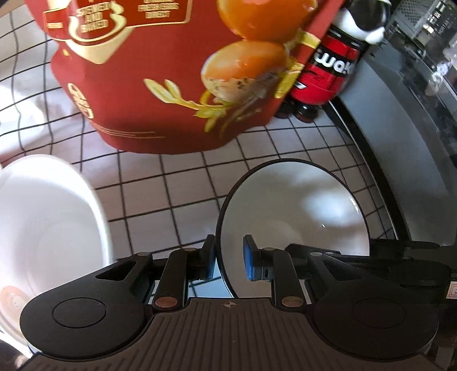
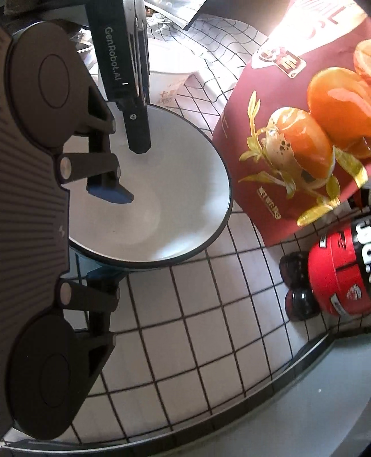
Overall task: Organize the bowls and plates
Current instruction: 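Close the right gripper on the blue bowl rim and lift it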
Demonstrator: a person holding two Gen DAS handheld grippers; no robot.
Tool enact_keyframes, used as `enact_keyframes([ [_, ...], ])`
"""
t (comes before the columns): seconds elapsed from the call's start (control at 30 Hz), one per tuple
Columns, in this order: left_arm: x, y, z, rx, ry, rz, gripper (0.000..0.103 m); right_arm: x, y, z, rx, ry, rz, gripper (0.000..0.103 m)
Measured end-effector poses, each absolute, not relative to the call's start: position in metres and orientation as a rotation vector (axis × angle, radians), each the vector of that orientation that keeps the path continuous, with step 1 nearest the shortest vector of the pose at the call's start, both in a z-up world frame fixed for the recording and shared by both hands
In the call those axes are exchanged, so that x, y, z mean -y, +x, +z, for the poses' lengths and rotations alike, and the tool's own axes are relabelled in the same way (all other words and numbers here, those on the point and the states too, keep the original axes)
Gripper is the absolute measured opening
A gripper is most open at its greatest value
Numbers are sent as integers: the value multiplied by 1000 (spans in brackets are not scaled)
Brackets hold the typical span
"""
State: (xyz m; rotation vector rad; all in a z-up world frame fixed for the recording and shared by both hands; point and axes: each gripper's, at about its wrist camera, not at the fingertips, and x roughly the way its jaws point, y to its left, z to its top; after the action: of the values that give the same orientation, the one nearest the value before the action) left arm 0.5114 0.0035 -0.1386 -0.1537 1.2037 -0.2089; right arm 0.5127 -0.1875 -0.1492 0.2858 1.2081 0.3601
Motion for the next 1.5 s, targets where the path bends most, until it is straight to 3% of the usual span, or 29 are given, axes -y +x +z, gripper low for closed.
enact_keyframes([
  [0.23, 4, 531, -151, -1250, -176, -200, 23, 199, 512, -151, -1217, 349, 349, 47],
  [0.4, 9, 540, -164, -1302, -187, -205, 30, 201, 513, -153, -1224, 373, 357, 47],
  [0.73, 8, 540, -166, -1308, -199, -232, 31, 194, 512, -146, -1181, 310, 373, 47],
  [1.13, -22, 512, -107, -1187, -258, -186, 31, 173, 502, -106, -1133, 287, 455, 47],
  [1.5, -63, 438, -41, -1105, -284, -230, 31, 147, 446, -49, -1094, 226, 583, 47],
])
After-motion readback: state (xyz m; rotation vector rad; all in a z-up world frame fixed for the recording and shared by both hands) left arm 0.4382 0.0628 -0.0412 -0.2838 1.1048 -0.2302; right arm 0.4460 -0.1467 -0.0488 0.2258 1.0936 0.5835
